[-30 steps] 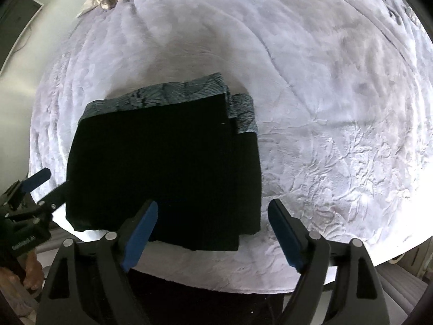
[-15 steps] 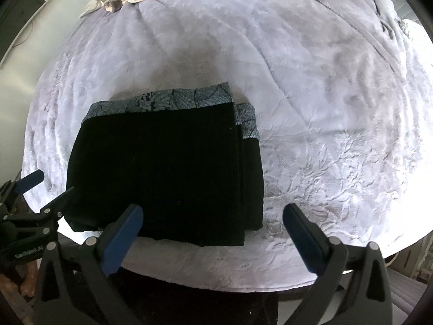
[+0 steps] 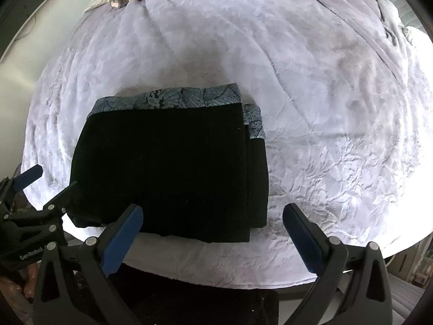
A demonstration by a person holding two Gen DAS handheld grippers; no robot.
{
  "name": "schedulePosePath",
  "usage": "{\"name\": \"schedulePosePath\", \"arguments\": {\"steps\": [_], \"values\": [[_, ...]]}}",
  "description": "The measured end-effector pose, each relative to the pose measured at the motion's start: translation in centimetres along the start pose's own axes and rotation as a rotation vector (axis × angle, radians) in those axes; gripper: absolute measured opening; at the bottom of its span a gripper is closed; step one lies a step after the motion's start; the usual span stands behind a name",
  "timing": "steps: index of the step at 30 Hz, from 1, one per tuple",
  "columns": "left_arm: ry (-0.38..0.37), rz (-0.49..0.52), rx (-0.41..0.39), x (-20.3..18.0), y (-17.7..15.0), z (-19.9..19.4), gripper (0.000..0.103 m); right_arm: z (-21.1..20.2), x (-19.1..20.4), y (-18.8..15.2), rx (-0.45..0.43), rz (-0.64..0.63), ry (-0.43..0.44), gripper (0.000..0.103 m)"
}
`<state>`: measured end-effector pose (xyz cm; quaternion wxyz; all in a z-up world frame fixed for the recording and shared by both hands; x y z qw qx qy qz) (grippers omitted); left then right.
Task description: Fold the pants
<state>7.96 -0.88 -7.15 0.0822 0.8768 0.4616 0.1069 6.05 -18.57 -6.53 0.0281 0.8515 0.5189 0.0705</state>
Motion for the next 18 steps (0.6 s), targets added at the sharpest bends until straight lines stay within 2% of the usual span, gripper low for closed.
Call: {"name": "schedulePosePath", "arguments": {"steps": [18], "values": [[0.016,-0.016,0.027,0.23,-0.28,0.41,0.103,0.58,0.00,-0.10,0.030,-0.004,0.001,0.103]]}}
Point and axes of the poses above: each gripper's, at about its wrist camera, not at the fingertips, and z roughly the way its jaws point, x to its left, y to its top, the point moved 5 cm from there along z, roughly the way its jaws point, and after that the axes turned 6 degrees about z, right-handed, at the moved point
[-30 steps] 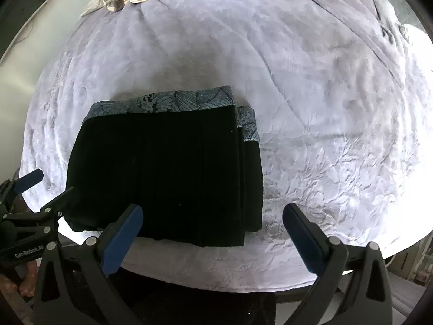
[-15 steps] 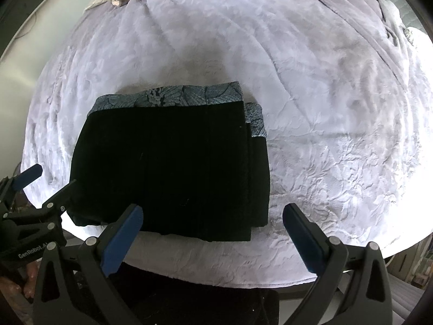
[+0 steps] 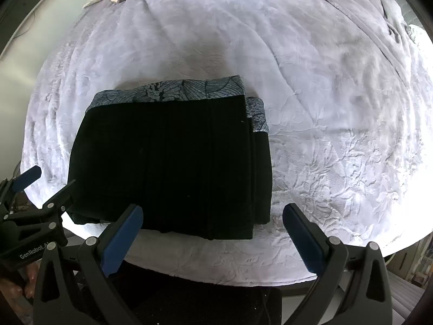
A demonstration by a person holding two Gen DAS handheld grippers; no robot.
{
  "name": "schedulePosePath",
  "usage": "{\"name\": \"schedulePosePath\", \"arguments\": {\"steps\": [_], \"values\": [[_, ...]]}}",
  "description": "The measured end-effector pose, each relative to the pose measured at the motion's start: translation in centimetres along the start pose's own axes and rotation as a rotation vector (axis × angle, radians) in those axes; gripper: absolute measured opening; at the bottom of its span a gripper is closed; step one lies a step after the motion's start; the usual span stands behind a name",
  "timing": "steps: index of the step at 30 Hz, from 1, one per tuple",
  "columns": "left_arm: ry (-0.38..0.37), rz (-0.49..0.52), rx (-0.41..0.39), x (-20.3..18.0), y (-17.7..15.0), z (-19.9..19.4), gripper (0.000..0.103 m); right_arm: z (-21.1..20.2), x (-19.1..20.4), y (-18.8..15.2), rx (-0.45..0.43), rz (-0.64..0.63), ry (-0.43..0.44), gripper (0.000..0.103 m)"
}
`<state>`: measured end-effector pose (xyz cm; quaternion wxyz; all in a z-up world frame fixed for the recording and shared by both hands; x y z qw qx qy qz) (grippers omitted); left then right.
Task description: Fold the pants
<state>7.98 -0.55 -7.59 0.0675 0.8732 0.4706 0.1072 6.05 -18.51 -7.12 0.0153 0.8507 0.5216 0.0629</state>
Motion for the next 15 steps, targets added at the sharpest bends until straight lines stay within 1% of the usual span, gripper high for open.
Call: {"name": "schedulePosePath", "arguments": {"steps": [7,12,15], "values": [[0.000,0.002,0.008,-0.07,0.00,0.08,0.103,0.16,-0.15,0.13,0.003,0.001,-0.004,0.103],[-0.023,0.002,0.039,-0.37,-0.04,0.47,0.103,0.22,-0.24,0.25,0.009,0.000,-0.004,0.103],[-0.050,0.001,0.070,-0.71,-0.31,0.90,0.103,0.33,-0.28,0.18,0.014,0.001,-0.006,0.103]]}}
Point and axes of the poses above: each gripper's, at about its wrist camera, not at the fingertips, and z roughly the way its jaws point, x to its left, y to its top, the point moved 5 cm from there along z, roughly the way its jaws point, and after that the axes turned 6 degrees about z, right-handed, at the moved point
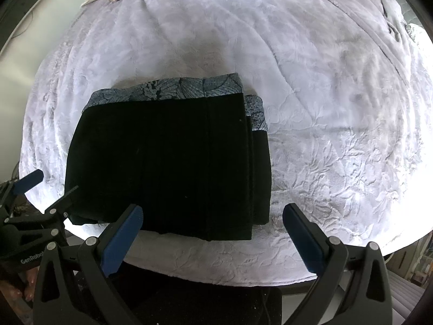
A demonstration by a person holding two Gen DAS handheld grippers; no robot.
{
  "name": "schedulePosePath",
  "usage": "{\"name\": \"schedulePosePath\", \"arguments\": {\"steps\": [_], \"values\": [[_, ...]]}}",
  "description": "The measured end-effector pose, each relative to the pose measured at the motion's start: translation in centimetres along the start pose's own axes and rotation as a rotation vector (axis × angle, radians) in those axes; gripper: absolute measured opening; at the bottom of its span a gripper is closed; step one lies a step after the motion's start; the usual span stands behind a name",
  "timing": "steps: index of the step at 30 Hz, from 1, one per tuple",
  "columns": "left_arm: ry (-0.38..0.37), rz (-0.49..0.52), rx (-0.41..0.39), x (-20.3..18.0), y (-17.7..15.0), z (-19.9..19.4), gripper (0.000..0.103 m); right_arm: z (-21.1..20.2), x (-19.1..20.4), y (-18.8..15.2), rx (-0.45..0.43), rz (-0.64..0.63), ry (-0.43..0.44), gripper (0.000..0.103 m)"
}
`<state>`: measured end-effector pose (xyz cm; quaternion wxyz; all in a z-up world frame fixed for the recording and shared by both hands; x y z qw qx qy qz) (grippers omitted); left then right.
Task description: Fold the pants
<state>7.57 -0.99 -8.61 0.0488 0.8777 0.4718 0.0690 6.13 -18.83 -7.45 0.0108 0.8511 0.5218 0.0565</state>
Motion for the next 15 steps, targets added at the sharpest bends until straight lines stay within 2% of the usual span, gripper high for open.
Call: {"name": "schedulePosePath", "arguments": {"steps": [5,15], "values": [[-0.014,-0.002,0.036,-0.03,-0.35,0.65,0.103,0.33,-0.04,-0.21,0.013,0.002,-0.001,0.103],[-0.011,-0.004,0.051,0.04,-0.36,0.87,0.103,0.43,-0.06,-0.22,0.019,0.001,-0.003,0.103]]}}
Point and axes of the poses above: each gripper's, at about its wrist camera, not at the fingertips, and z roughly the way its jaws point, x to its left, y to its top, the point moved 5 cm from there along z, roughly the way its jaws point, and after that the axes turned 6 degrees about z, right-handed, at the moved point
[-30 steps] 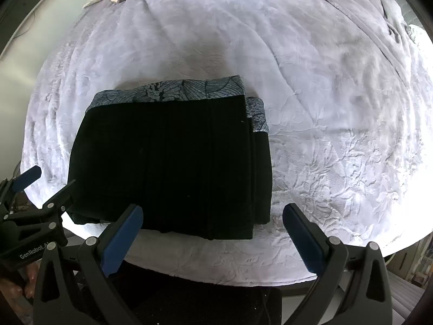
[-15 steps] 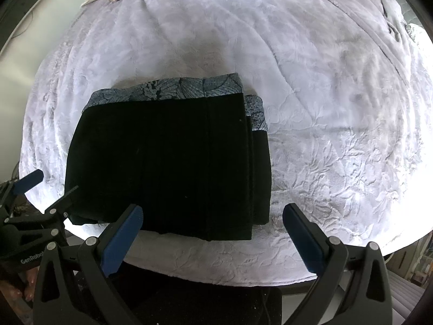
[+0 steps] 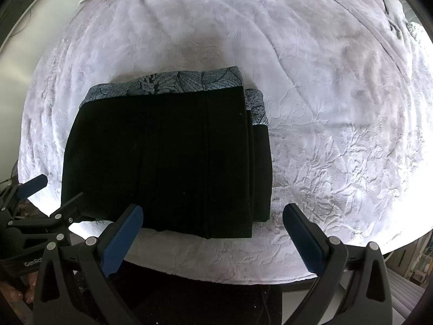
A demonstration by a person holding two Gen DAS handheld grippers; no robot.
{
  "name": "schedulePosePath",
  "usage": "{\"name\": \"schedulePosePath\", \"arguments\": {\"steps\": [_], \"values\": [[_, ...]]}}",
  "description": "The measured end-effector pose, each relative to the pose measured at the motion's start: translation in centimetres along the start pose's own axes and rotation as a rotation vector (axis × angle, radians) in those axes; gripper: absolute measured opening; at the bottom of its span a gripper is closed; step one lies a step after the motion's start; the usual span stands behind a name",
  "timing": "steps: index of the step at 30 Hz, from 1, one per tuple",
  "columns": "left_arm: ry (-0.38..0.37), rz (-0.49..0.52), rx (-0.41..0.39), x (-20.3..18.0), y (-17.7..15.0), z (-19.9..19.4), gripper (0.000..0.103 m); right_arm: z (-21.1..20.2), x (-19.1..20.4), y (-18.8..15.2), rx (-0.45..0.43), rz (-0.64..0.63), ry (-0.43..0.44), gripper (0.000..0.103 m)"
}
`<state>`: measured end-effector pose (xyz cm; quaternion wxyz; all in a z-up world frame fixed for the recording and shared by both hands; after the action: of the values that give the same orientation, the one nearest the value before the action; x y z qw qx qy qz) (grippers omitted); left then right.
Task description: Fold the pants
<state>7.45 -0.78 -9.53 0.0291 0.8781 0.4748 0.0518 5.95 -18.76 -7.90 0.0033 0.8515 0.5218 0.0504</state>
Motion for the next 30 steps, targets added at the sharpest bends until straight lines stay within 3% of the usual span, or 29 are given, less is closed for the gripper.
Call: {"name": "schedulePosePath", "arguments": {"steps": [30], "values": [[0.003,-0.008,-0.002,0.21,0.03,0.07,0.103,0.33,-0.01,-0.17,0.006,-0.004,0.001,0.103]]}}
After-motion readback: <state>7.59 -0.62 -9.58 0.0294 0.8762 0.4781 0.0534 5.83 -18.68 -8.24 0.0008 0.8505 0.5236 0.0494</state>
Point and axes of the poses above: each gripper's, at about its wrist camera, not at the fingertips, and z roughly the way its jaws point, x to its left, y to its top, the point moved 5 cm from there along z, roughly the way its jaws point, and after that the axes turned 6 degrees about z, right-handed, at the moved point
